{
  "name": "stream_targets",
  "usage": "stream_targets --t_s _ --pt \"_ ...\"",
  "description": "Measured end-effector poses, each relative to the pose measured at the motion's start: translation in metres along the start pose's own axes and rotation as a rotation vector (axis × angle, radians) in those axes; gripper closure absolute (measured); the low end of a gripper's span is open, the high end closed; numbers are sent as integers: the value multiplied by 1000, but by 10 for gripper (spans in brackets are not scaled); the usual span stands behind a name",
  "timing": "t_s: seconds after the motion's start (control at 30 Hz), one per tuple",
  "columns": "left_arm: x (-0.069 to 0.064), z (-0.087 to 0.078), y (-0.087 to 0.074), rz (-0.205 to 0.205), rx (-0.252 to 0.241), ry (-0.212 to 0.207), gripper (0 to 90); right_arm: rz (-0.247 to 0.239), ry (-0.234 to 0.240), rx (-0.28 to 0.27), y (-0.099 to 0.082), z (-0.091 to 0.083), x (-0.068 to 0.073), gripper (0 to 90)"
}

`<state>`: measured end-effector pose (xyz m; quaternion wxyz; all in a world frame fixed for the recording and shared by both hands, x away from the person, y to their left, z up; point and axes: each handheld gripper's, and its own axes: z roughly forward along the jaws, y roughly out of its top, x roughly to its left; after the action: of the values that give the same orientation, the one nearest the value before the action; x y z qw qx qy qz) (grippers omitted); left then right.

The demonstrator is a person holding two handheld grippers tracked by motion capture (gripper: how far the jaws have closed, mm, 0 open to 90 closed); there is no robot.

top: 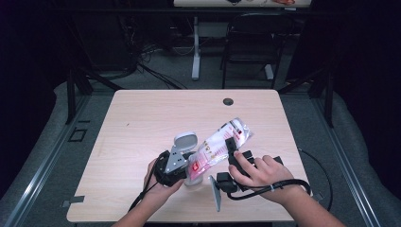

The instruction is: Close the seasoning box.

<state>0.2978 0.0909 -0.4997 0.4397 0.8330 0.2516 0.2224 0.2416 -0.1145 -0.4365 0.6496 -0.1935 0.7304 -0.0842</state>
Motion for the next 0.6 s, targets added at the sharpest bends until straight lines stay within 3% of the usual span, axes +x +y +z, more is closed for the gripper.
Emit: stream_targets --t_s 0.6 --pt "1 0 0 -2 -6 -3 696 3 1 -9 1 -1 -2 793"
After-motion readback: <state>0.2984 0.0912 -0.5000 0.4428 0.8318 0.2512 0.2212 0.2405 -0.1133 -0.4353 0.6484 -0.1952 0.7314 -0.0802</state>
